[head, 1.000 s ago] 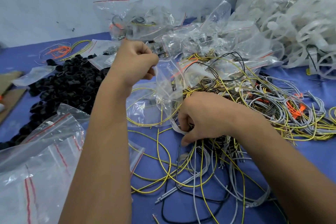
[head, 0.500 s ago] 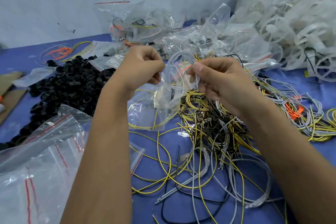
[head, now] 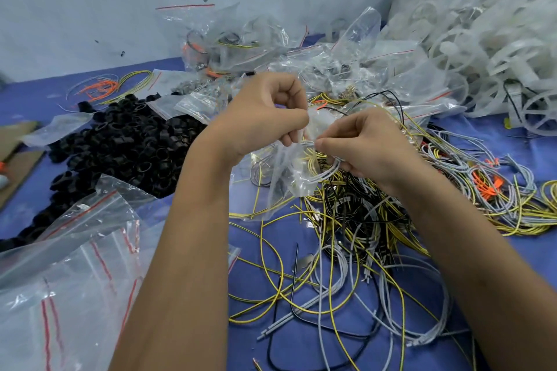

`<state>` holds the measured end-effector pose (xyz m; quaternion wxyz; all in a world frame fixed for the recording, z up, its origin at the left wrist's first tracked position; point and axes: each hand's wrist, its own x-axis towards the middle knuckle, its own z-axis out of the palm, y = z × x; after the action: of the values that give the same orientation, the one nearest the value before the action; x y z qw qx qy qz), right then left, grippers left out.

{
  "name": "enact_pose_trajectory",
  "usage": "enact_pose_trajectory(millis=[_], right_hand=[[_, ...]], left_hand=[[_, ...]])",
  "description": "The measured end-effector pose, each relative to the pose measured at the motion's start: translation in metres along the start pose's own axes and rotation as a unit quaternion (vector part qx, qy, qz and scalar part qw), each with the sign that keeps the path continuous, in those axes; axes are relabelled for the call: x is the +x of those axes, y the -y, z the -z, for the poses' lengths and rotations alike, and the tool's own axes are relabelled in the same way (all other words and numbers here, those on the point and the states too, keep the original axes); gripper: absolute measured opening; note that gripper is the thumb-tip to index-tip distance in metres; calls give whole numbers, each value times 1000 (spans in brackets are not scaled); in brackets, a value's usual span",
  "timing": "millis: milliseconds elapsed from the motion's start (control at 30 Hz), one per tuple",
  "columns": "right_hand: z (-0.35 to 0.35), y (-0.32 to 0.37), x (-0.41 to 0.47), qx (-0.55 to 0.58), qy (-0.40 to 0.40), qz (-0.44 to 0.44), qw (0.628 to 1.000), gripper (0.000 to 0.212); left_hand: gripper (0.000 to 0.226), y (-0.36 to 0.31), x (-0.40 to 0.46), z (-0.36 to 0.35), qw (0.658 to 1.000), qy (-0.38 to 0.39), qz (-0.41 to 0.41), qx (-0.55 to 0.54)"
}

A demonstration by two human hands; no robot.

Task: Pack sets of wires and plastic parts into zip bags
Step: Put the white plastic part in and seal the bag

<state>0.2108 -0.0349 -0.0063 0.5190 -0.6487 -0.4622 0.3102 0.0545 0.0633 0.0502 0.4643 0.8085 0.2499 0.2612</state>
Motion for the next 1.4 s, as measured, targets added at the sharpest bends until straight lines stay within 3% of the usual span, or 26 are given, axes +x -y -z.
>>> enact_pose_trajectory(millis=[133,267,367,500,533,600,700,767,833,900,967,1033,1133,1300,1400], right_hand=[[-8,6,-4,42,12,59,997,7],[-15,5,-6,17,8,92,996,31],[-18,-3,-4,-95,18,93,991,14],[-20,-6,-3,-202,2,120,972,10],[-19,-3,-3,-207,-9,129,970,20],[-18,2,-4,-184,-58,137,972,35],[-14,3,-6,-107,-196,142,964,22],[-10,-1,-3,-157,-286,134,936,12],[-4,-7,6,-190,-327,82,922,7],[-3,-8,10,-91,-267,53,958,10],[-7,-5,7,7,-178,50,983,16],[-9,-3,5,15,-132,70,989,21],[-7,-2,5,28,-139,56,988,21],[-4,-5,7,81,-179,6,981,20],[-2,-3,6,107,-271,32,956,21]], left_hand=[[15,-12,2,-18,999,38,-24,17],[14,-22,4,-31,997,55,-34,41],[15,-26,2,-35,997,65,-37,12],[14,-25,2,-34,997,75,-30,-4],[14,-24,2,-32,997,73,-28,-4],[16,-20,2,-27,997,71,-27,-8],[15,-7,5,-19,998,39,-25,-47],[19,13,13,-17,998,-55,2,-39],[17,43,21,-18,986,-149,44,63],[20,74,23,-21,963,-168,78,196],[31,96,22,-24,946,-132,110,277],[35,106,23,-24,934,-108,125,317],[23,104,22,-22,923,-123,139,338],[12,95,7,3,899,-145,238,339],[11,90,-2,20,889,-198,256,324]])
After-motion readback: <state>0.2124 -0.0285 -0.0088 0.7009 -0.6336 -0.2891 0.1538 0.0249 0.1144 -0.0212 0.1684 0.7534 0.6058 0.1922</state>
